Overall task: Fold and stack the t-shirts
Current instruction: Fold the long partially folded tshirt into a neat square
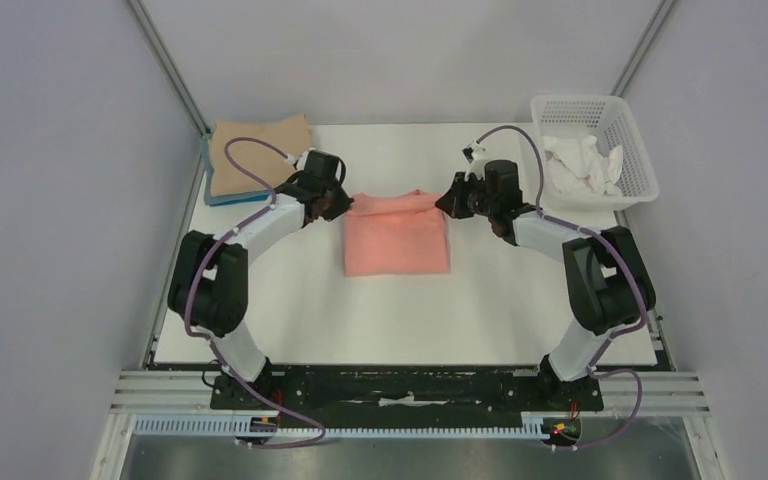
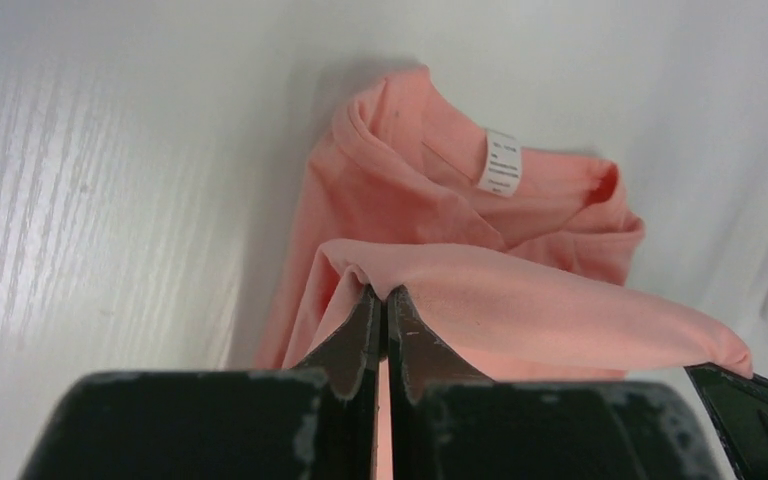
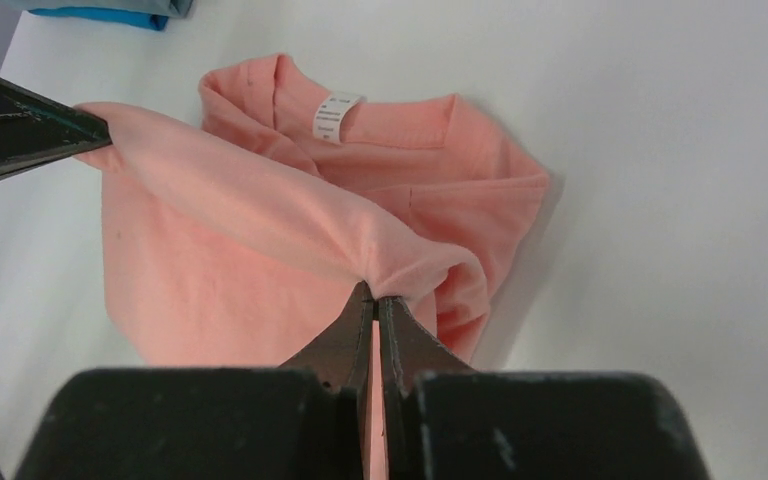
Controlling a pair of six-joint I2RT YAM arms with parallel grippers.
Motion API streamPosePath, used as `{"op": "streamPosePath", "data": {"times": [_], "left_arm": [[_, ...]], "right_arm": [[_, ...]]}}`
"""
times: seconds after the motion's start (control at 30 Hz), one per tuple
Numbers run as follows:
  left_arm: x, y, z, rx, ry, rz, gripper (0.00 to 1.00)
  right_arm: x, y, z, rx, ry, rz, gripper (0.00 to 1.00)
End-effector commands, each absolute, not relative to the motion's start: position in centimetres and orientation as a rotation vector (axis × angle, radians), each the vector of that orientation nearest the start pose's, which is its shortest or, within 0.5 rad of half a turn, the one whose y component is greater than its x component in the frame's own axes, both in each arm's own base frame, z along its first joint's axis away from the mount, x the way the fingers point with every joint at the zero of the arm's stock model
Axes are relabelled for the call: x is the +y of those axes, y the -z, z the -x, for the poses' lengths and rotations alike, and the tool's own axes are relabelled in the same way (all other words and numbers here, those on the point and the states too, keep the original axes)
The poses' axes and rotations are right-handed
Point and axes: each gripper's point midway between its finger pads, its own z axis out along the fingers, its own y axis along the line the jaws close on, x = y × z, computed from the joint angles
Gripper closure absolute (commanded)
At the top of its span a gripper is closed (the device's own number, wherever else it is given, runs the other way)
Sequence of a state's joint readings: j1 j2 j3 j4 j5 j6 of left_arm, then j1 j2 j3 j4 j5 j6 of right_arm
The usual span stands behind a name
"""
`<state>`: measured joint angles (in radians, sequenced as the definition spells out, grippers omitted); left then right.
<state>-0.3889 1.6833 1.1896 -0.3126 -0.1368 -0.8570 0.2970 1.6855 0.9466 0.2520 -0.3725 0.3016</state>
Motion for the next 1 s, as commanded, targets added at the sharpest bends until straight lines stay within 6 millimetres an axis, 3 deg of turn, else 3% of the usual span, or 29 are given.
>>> {"op": "streamPosePath", "data": {"times": [0.0, 0.03, 0.07, 0.13, 0.17, 0.27, 0.43, 0.57, 0.7, 0.83, 0.97], "left_arm": [[-15.6, -9.7, -44.2, 2.342, 0.361, 0.638, 0.87], [-15.5, -9.1, -44.7, 2.355, 0.363, 0.641, 0.77], [-15.4, -8.8, -45.3, 2.355, 0.366, 0.641, 0.64], [-15.5, -8.7, -46.3, 2.363, 0.380, 0.626, 0.39], [-15.6, -9.1, -46.8, 2.366, 0.388, 0.610, 0.33], [-15.5, -9.5, -46.6, 2.401, 0.370, 0.595, 0.30], [-16.2, -10.8, -44.5, 2.394, 0.461, 0.542, 0.29], [-18.9, -12.3, -43.5, 2.371, 0.649, 0.413, 0.27], [-21.3, -11.5, -44.0, 2.407, 0.778, 0.340, 0.27], [-22.0, -8.9, -46.0, 2.465, 0.769, 0.349, 0.28], [-22.1, -6.0, -48.0, 2.519, 0.705, 0.372, 0.29]], "right_arm": [[20.8, -11.9, -45.9, 1.983, -0.695, 0.305, 0.95], [20.9, -11.7, -46.6, 1.980, -0.684, 0.314, 0.85], [20.9, -11.0, -47.1, 1.993, -0.673, 0.321, 0.69], [21.2, -10.8, -48.0, 2.008, -0.670, 0.340, 0.50], [21.6, -11.2, -48.3, 2.006, -0.685, 0.351, 0.38], [22.0, -12.2, -47.7, 2.001, -0.717, 0.359, 0.02], [21.3, -13.2, -44.8, 1.981, -0.676, 0.345, 0.02], [24.0, -13.9, -42.2, 1.924, -0.818, 0.427, 0.02], [27.7, -14.1, -40.9, 1.882, -0.976, 0.503, 0.02], [29.2, -12.7, -42.2, 1.887, -0.969, 0.498, 0.02], [27.9, -9.5, -46.2, 1.941, -0.824, 0.395, 0.02]]}}
